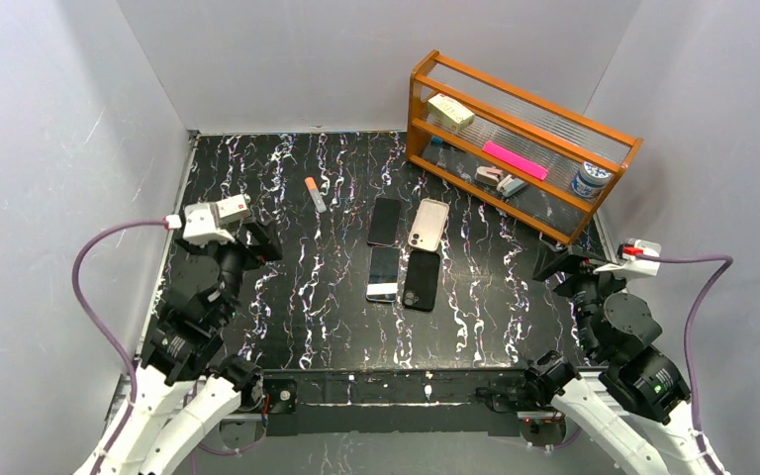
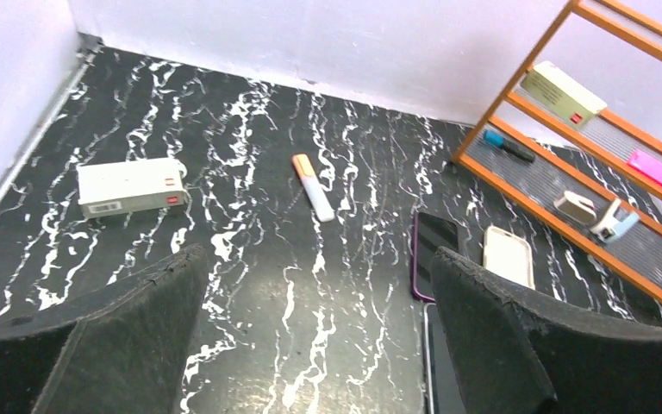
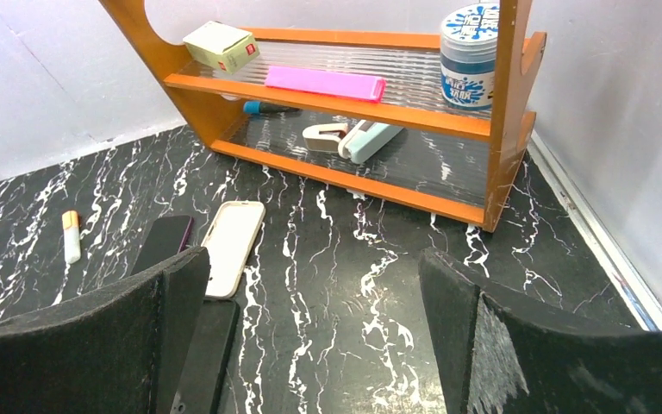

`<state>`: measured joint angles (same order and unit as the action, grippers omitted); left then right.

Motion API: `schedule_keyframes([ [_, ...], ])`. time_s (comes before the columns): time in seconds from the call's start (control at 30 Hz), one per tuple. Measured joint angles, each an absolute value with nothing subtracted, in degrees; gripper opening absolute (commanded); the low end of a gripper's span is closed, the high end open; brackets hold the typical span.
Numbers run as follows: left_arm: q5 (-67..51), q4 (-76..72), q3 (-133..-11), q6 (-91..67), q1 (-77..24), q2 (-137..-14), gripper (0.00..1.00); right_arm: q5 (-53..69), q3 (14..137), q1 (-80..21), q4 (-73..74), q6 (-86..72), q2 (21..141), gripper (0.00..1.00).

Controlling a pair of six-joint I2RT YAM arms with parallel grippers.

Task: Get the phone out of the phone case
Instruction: Reset both arms

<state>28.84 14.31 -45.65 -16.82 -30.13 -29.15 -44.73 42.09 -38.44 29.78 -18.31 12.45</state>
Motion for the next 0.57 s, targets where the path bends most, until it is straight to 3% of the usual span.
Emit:
schedule_keyframes([
  [0.23,34.2,11.2,-38.7,-13.4,-30.1,-19.2,0.98,-45.4,40.6,-38.4,29.7,-17.3,9.3,0.99],
  [0.57,35.6,7.7,-36.0,-12.1,-30.1,-15.7,0.98,-46.2,39.5,-38.4,29.5,-17.1,7.0,0.99],
])
